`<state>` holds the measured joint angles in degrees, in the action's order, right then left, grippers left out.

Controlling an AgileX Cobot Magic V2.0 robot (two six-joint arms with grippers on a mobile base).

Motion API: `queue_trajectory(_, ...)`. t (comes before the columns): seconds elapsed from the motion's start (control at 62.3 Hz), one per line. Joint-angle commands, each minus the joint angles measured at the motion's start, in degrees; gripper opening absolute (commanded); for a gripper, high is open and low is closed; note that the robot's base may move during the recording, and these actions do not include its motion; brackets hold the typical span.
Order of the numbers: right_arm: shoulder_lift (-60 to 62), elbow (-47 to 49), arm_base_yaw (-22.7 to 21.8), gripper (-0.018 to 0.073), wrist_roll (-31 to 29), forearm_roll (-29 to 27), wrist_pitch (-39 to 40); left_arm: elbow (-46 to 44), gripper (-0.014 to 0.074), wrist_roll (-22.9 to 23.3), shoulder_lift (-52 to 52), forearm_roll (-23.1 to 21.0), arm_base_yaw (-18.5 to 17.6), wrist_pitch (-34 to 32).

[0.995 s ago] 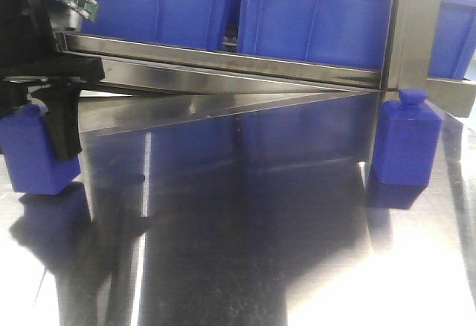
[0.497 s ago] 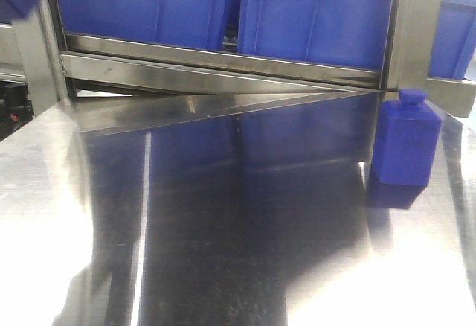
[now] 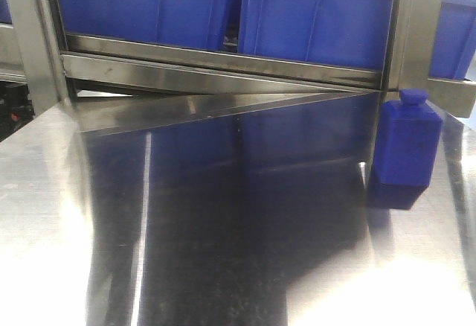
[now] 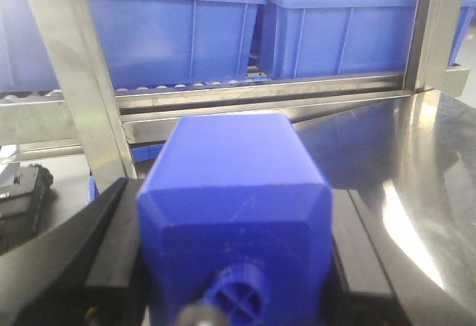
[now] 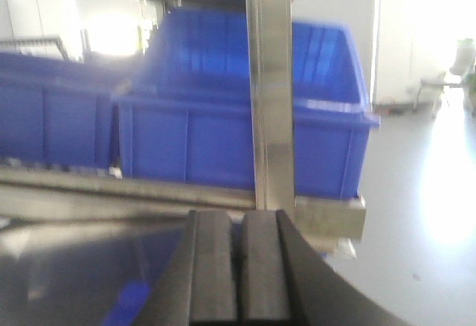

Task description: Pick and sort blue part to right shelf

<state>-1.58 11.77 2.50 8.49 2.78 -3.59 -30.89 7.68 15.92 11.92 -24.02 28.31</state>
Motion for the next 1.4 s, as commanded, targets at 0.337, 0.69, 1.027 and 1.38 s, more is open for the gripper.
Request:
queue_trajectory(0.337, -29.9, 32.5, 17.1, 0.056, -0.3, -0.1, -9.5, 0.3, 0.0323, 0.2, -2.5, 0.8, -0.3, -7.8)
queue_trajectory(0.69, -50.8, 46.3, 21.5, 0.056, 0.1, -0.7, -27.8, 0.3, 0.0323, 0.2, -2.5, 0.8, -0.3, -7.8)
queue_trajectory(1.027, -73.9, 67.5, 20.0, 0.056, 15.8, 4.3, -56.1, 0.4, 0.0323, 0.2, -2.5, 0.8, -0.3, -7.8)
queue_trajectory(1.38, -88.5, 68.2, 20.0, 0.056, 18.4, 4.6, -57.7, 0.4, 0.0323, 0.2, -2.5, 0.8, -0.3, -7.1)
